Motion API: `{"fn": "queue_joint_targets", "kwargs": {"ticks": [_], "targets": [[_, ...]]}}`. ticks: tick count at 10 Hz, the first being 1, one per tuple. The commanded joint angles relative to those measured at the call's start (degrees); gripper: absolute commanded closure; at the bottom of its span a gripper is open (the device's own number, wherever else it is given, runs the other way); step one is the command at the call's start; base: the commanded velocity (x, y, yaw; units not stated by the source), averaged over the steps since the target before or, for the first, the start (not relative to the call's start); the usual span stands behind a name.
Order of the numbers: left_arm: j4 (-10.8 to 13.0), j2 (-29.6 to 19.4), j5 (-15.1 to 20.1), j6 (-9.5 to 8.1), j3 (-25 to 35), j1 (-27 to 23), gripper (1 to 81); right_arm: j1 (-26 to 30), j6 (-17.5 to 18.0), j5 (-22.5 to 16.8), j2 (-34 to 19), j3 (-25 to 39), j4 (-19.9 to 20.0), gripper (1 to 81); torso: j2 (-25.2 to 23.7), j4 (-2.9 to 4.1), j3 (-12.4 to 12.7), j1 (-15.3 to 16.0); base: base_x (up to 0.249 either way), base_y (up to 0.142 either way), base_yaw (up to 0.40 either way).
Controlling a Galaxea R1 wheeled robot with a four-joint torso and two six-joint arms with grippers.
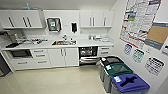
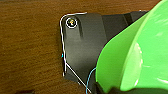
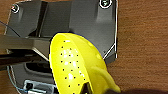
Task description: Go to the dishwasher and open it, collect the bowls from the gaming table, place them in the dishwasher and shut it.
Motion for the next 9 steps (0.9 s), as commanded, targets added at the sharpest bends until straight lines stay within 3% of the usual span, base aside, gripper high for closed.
{"fn": "queue_joint_targets", "kwargs": {"ticks": [1,9], "targets": [[-0.3,-0.8,2.4,0.0,-0.4,-2.0,81.1,1.5,-0.2,-2.8,-0.8,-0.4,-0.4,81.1,0.0,0.0,0.0,0.0,0.112,0.0,0.0],[-0.4,-0.8,2.4,0.0,-0.4,-2.0,81.1,1.4,-0.2,-2.8,-0.9,-0.4,-0.5,81.1,0.0,0.0,0.0,0.0,0.112,0.0,0.0]]}}
